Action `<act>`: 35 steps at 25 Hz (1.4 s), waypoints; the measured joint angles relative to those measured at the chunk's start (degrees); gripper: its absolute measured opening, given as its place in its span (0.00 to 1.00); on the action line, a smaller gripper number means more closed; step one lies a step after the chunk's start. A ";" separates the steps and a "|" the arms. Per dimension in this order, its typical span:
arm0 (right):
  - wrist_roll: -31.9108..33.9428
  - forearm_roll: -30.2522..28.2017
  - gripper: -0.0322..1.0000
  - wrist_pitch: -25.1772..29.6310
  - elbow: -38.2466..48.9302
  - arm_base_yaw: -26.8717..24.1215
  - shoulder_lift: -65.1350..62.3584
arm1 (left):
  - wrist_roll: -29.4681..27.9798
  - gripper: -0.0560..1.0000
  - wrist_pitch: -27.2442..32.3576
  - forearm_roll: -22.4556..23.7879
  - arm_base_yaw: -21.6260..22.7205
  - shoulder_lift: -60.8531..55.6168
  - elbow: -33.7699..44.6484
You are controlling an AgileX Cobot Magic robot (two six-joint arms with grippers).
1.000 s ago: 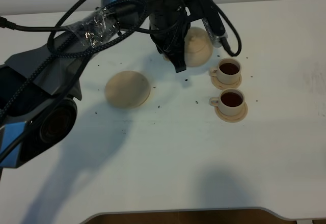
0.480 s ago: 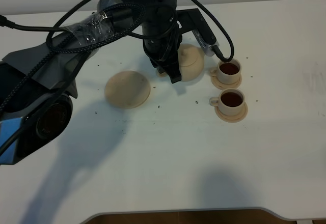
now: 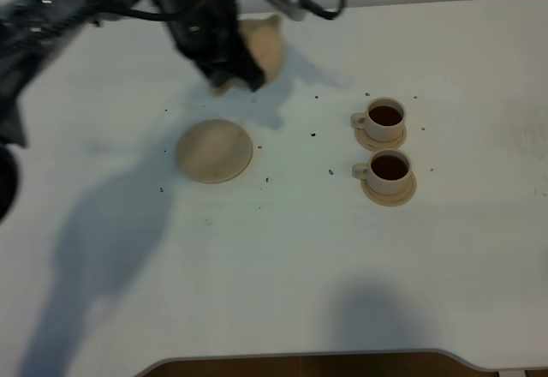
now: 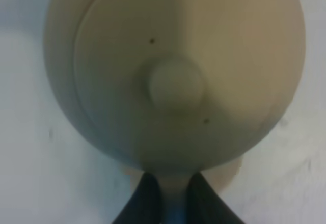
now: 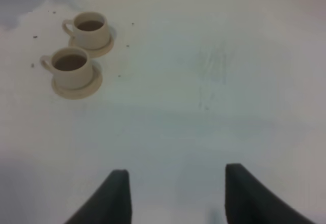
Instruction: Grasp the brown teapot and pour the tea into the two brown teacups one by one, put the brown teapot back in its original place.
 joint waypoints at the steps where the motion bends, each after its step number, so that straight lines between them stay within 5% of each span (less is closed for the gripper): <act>1: 0.00 0.00 0.46 0.00 0.00 0.00 0.00 | -1.45 0.15 -0.06 0.10 0.81 -1.25 2.09; 9: 0.00 0.00 0.46 0.00 0.00 0.00 0.00 | -9.20 0.15 -0.90 0.26 3.34 -5.50 16.48; 17: 0.00 0.00 0.46 0.00 0.00 0.00 0.00 | -11.83 0.15 -12.30 -0.66 3.34 -5.50 24.43; 25: 0.00 0.00 0.46 0.00 0.00 0.00 0.00 | -11.99 0.15 -18.92 -1.49 3.39 -5.50 26.65; 35: 0.00 0.00 0.46 0.00 0.00 0.00 0.00 | -11.82 0.15 -19.34 -2.89 3.39 -4.11 26.70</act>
